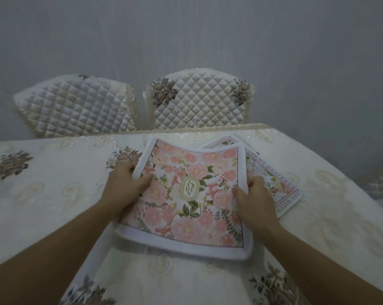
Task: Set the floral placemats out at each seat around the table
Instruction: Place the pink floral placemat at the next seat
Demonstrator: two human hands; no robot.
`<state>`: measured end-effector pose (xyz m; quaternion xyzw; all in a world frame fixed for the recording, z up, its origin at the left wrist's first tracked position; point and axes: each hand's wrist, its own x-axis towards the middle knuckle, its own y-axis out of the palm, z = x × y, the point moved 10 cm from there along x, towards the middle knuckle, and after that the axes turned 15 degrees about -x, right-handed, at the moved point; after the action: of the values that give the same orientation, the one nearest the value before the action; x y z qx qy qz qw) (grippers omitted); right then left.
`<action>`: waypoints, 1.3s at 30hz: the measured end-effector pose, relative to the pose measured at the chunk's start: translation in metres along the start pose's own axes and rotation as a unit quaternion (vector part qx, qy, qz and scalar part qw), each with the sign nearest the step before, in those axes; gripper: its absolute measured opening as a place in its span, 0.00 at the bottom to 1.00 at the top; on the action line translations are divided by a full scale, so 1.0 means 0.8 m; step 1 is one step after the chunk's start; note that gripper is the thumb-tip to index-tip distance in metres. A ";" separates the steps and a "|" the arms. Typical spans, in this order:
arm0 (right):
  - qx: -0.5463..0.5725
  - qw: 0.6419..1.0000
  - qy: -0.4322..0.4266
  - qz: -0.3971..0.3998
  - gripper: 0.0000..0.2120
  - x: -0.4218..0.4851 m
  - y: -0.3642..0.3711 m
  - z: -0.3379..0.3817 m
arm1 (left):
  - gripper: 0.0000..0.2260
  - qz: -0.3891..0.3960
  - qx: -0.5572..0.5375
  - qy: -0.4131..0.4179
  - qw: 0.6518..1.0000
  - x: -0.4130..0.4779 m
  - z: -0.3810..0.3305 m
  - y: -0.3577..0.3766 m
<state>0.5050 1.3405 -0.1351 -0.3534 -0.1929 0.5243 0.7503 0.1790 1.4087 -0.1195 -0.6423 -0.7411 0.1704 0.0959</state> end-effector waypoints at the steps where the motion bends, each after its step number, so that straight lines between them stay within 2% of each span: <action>1: 0.009 1.000 -0.006 0.005 0.08 -0.013 -0.007 0.003 | 0.09 -0.001 -0.011 -0.003 1.000 -0.019 0.002 -0.005; 5: 0.026 0.999 -0.007 0.030 0.06 -0.068 -0.038 0.004 | 0.08 -0.022 -0.022 -0.028 0.999 -0.094 0.011 -0.035; 12: 0.012 0.997 0.000 0.081 0.02 -0.199 -0.097 0.013 | 0.05 -0.054 -0.114 -0.071 0.989 -0.274 0.000 -0.092; 19: -0.002 0.997 -0.020 0.069 0.05 -0.326 -0.159 0.020 | 0.04 -0.073 -0.129 -0.029 0.989 -0.413 -0.034 -0.140; 25: 0.042 0.996 -0.056 0.053 0.05 -0.422 -0.196 0.021 | 0.05 -0.091 -0.143 -0.004 0.986 -0.518 -0.058 -0.179; 33: 0.077 0.990 -0.076 0.091 0.04 -0.505 -0.180 -0.006 | 0.06 -0.128 -0.130 -0.018 0.983 -0.631 -0.042 -0.219; 39: 0.113 0.975 -0.088 0.172 0.07 -0.548 -0.123 -0.001 | 0.06 -0.175 -0.093 -0.043 0.979 -0.692 -0.007 -0.263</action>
<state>0.4051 0.9154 -0.0278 -0.2462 -0.1341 0.6930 0.6642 0.0740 0.8401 0.0071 -0.5009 -0.8581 0.1087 0.0317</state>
